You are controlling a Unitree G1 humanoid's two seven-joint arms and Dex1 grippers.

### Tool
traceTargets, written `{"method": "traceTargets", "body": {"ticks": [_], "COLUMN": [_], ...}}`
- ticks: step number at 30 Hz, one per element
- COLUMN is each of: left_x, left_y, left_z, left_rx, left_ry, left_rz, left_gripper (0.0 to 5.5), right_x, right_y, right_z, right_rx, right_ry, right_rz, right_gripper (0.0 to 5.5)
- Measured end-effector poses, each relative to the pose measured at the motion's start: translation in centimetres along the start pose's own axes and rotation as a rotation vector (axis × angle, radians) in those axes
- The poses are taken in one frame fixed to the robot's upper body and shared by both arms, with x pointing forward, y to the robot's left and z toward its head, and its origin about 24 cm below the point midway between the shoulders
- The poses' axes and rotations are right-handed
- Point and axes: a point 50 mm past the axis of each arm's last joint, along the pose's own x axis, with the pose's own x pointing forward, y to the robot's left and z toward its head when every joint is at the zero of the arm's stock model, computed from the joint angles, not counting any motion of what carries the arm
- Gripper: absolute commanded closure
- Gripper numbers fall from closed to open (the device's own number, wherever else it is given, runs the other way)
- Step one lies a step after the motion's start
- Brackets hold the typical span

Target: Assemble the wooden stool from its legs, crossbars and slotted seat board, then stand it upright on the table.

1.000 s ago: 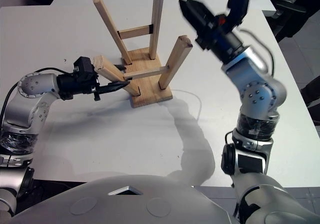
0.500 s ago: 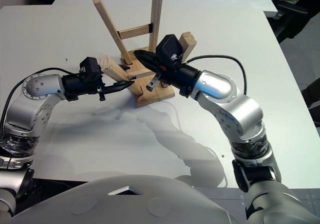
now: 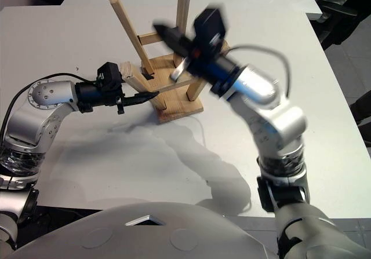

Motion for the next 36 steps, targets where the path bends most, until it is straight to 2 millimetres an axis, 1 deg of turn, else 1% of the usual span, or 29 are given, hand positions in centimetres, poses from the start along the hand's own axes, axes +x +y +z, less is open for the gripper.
{"method": "traceTargets", "body": {"ticks": [1, 2, 3, 4, 5, 6, 7, 8, 9, 11, 16, 19, 20, 22, 23, 24, 26, 28, 29, 30, 31, 33, 34, 35, 36], "left_x": [0.1, 0.1, 0.1, 0.1, 0.2, 0.1, 0.1, 0.1, 0.1, 0.0, -1.1, -1.7, -2.0, -2.2, -2.2, -2.3, -2.9, -3.4, -3.5, -3.8, -4.1, -6.2, -6.9, -8.3, -9.2], "left_y": [0.0, 0.0, 0.1, 0.1, 0.2, 0.3, 0.4, 0.5, 0.5, 0.6, 0.7, 0.4, 0.3, 0.4, 0.3, 0.3, 0.6, 0.5, 0.3, 0.2, 0.2, -0.3, -0.5, -1.0, -1.3], "left_z": [0.0, 0.0, 0.1, 0.1, 0.2, 0.2, 0.2, 0.2, 0.2, 0.2, 0.1, -0.2, -0.3, -0.6, -1.1, -1.3, -0.9, -0.2, -0.1, 0.0, -0.1, -0.6, -0.7, -1.2, -1.8], "left_rx": [-0.003, -0.001, 0.000, -0.002, 0.000, 0.002, 0.003, 0.004, 0.004, 0.008, 0.033, 0.036, 0.033, 0.035, 0.011, -0.004, -0.013, -0.005, -0.004, -0.006, -0.009, -0.040, -0.053, -0.084, -0.115], "left_ry": [0.007, 0.009, 0.011, 0.016, 0.021, 0.025, 0.029, 0.031, 0.033, 0.030, 0.015, -0.002, -0.013, -0.016, -0.006, -0.010, -0.034, -0.058, -0.058, -0.052, -0.040, 0.027, 0.047, 0.091, 0.121], "left_rz": [-0.003, -0.004, -0.004, -0.006, -0.008, -0.009, -0.010, -0.011, -0.013, -0.015, -0.070, -0.092, -0.090, -0.067, -0.059, -0.056, -0.034, -0.023, -0.016, 0.002, 0.022, 0.118, 0.151, 0.216, 0.271], "left_gripper": [3.46, 3.46, 3.46, 3.46, 3.46, 3.46, 3.46, 3.46, 3.46, 3.46, 3.46, 3.46, 3.10, 2.83, 2.74, 2.52, 2.17, 1.82, 1.73, 1.73, 1.73, 1.73, 1.73, 1.73, 1.73], "right_x": [-0.6, -1.4, -2.5, -4.0, -5.2, -6.1, -6.7, -6.7, -6.2, -5.2, -6.6, -6.9, -6.9, -6.5, -5.9, -5.5, -5.4, -5.4, -5.5, -5.5, -5.6, -6.2, -6.5, -7.3, -8.0], "right_y": [-2.3, -4.7, -6.9, -8.9, -10.1, -10.6, -10.2, -9.1, -7.5, -3.8, -1.8, -1.3, -1.3, -1.8, -2.3, -2.9, -3.7, -3.8, -3.7, -3.6, -3.6, -3.4, -3.5, -3.6, -3.7], "right_z": [1.1, 1.5, 1.1, 0.2, -0.8, -1.9, -3.1, -4.2, -5.0, -5.7, -5.7, -5.5, -5.4, -5.3, -4.9, -4.4, -4.1, -4.5, -4.6, -4.7, -4.9, -6.0, -6.3, -7.0, -7.5], "right_rx": [-0.049, -0.131, -0.197, -0.269, -0.321, -0.335, -0.315, -0.278, -0.233, -0.115, 0.039, 0.095, 0.106, 0.141, 0.153, 0.145, 0.145, 0.165, 0.169, 0.169, 0.168, 0.130, 0.118, 0.088, 0.068], "right_ry": [-0.013, 0.026, 0.096, 0.191, 0.271, 0.337, 0.384, 0.410, 0.409, 0.364, 0.345, 0.331, 0.324, 0.286, 0.237, 0.200, 0.173, 0.171, 0.173, 0.179, 0.188, 0.247, 0.267, 0.307, 0.341], "right_rz": [-0.097, -0.212, -0.334, -0.454, -0.525, -0.560, -0.549, -0.477, -0.380, -0.183, -0.152, -0.119, -0.102, -0.105, -0.112, -0.130, -0.160, -0.171, -0.168, -0.169, -0.171, -0.207, -0.226, -0.278, -0.319], "right_gripper": [5.50, 5.50, 5.50, 5.50, 5.50, 5.50, 5.50, 5.50, 5.50, 5.50, 5.50, 5.50, 5.50, 5.50, 5.35, 5.23, 4.90, 4.55, 4.38, 4.28, 4.07, 4.07, 4.07, 4.07, 4.07]}}
